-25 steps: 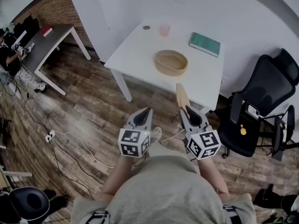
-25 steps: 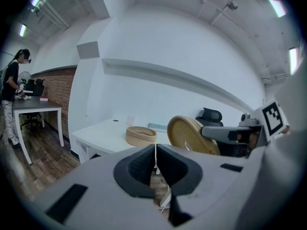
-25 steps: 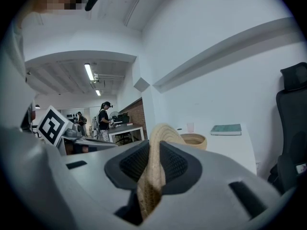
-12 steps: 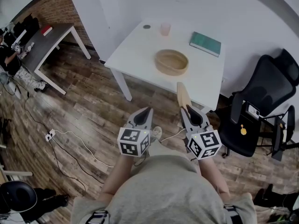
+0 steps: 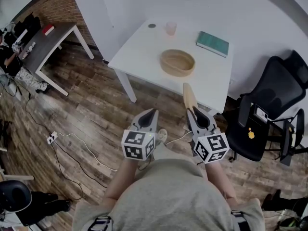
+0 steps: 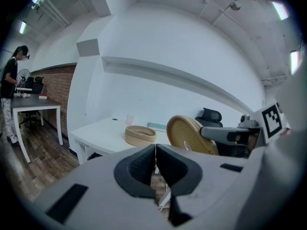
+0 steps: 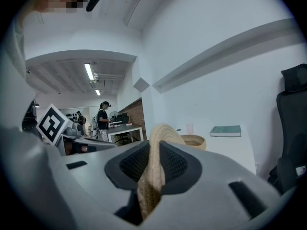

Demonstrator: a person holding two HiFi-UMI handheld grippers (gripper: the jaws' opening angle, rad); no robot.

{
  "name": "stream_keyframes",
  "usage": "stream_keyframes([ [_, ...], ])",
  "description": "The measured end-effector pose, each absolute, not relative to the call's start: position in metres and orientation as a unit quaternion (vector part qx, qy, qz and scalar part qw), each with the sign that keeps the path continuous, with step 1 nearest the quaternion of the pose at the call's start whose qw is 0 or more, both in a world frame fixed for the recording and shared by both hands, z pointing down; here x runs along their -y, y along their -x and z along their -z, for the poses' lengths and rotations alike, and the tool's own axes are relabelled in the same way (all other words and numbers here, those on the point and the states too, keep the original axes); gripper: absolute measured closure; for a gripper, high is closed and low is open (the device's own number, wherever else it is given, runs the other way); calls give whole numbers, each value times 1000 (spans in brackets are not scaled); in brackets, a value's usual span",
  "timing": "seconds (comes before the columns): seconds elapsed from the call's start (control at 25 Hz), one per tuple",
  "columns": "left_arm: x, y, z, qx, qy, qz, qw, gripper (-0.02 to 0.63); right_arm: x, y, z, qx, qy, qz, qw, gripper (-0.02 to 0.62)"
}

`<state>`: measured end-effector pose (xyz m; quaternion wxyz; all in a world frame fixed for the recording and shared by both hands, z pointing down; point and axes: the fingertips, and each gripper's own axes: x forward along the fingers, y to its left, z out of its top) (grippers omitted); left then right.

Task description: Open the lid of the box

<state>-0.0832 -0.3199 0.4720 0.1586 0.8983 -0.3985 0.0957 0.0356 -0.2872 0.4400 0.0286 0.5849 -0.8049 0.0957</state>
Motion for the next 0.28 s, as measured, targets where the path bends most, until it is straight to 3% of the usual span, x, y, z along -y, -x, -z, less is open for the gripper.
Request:
stream_keyframes([
  [0.28,318,79,-471,396,-900,-97,155,597,286,-38,-440,804,-587,-94,30,524],
])
